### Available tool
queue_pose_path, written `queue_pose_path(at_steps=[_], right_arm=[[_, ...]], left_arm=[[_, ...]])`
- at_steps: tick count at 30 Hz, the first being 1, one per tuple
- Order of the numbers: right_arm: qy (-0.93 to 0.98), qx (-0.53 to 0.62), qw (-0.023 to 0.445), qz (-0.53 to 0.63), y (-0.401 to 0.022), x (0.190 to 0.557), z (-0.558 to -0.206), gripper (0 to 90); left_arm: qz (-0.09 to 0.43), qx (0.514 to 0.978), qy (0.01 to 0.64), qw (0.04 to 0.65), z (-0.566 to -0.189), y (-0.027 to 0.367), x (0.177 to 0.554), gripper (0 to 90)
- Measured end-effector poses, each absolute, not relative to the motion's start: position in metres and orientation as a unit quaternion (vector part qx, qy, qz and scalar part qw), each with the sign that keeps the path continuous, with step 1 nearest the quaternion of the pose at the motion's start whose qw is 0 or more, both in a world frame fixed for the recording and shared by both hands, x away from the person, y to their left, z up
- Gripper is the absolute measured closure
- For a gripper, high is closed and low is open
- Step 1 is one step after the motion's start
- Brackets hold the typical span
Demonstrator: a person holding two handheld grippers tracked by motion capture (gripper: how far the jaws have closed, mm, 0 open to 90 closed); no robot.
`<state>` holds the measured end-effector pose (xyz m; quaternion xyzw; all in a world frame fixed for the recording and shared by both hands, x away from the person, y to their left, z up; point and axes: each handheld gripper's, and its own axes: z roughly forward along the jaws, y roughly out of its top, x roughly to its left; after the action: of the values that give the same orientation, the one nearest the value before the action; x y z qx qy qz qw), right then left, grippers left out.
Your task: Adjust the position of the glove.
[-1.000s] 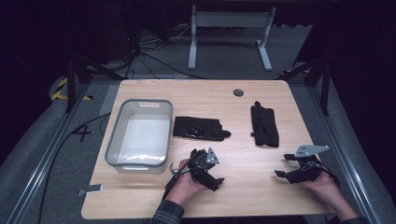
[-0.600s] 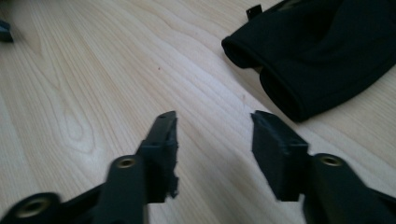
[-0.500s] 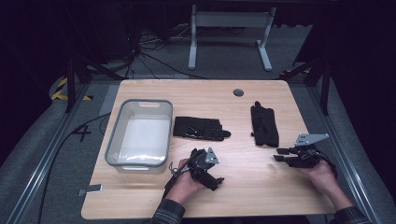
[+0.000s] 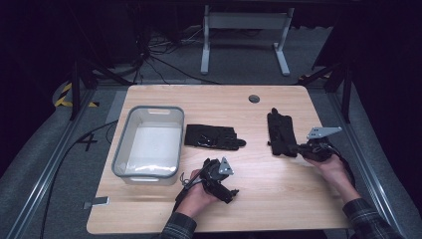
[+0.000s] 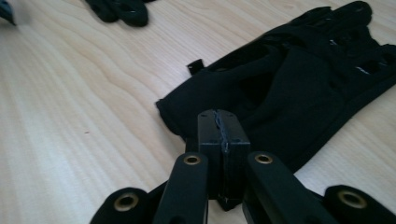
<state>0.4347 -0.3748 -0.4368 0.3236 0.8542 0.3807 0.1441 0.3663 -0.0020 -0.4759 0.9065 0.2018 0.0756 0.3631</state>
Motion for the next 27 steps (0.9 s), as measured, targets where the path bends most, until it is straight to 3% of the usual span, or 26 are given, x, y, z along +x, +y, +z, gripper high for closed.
queue_pose_path(at_steps=[11, 27], right_arm=[[0.866, 0.329, 0.140, 0.351, -0.376, 0.446, -0.450, 90.0], [0.880, 0.307, 0.106, 0.347, -0.375, 0.423, -0.450, 90.0]], left_arm=[[0.076, 0.906, 0.204, 0.363, -0.476, -0.002, 0.366, 0.3], [0.076, 0.906, 0.205, 0.363, -0.476, -0.002, 0.366, 0.3]])
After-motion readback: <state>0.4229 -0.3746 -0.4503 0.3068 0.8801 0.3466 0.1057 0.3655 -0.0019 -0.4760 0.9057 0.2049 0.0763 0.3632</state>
